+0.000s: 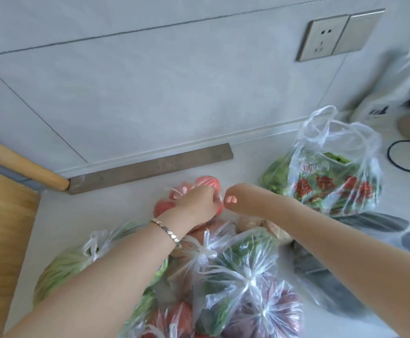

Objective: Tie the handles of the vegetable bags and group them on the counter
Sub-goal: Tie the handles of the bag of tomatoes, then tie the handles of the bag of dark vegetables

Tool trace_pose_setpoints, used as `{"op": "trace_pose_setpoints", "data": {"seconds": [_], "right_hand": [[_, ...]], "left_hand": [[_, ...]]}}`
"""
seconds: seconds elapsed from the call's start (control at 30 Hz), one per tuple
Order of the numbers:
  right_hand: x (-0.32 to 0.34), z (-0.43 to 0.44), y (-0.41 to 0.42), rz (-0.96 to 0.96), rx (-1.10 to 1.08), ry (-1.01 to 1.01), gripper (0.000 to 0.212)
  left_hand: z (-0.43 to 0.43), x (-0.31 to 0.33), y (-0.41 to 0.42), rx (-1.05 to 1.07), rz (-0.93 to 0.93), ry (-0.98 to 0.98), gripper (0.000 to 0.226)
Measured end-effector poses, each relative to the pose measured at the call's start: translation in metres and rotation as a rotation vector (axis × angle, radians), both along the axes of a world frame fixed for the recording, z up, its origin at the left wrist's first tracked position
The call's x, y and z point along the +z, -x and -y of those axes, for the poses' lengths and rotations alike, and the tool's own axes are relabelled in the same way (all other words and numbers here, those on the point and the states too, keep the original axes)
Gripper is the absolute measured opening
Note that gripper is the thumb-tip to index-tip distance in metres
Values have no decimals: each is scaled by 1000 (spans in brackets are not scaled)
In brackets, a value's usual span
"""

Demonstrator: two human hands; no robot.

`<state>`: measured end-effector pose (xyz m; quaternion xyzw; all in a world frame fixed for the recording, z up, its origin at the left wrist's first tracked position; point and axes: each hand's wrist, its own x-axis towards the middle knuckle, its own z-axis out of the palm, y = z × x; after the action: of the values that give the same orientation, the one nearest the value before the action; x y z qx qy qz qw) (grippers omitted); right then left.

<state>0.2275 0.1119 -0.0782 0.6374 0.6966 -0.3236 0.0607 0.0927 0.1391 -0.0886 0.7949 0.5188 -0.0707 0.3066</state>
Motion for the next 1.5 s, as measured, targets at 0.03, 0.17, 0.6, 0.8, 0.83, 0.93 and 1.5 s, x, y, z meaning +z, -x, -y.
{"op": "trace_pose_setpoints", "data": {"seconds": [0.03, 0.17, 0.6, 0.8, 0.83, 0.93, 1.5], "right_hand": [[9, 13, -12, 24, -19, 6, 28], [39, 76, -72, 67, -173, -41, 26], [28, 188, -261, 191, -367, -595, 47], [19, 185, -312, -214, -373, -277, 100], [21, 184, -315, -273, -323, -168, 103], [19, 183, -314, -162, -26, 63, 84], [-1, 151, -290, -980, -1082, 142, 31]], "left_hand": [[10, 5, -13, -47, 23, 37, 26], [50, 12, -75, -277, 55, 30, 29], [159, 8, -239, -416, 149, 23, 71], [171, 4, -276, -151, 353, -74, 24], [167, 5, -274, -40, 407, -57, 29], [159, 7, -262, 156, 505, -47, 37], [160, 9, -253, 700, 1014, 520, 52]]}}
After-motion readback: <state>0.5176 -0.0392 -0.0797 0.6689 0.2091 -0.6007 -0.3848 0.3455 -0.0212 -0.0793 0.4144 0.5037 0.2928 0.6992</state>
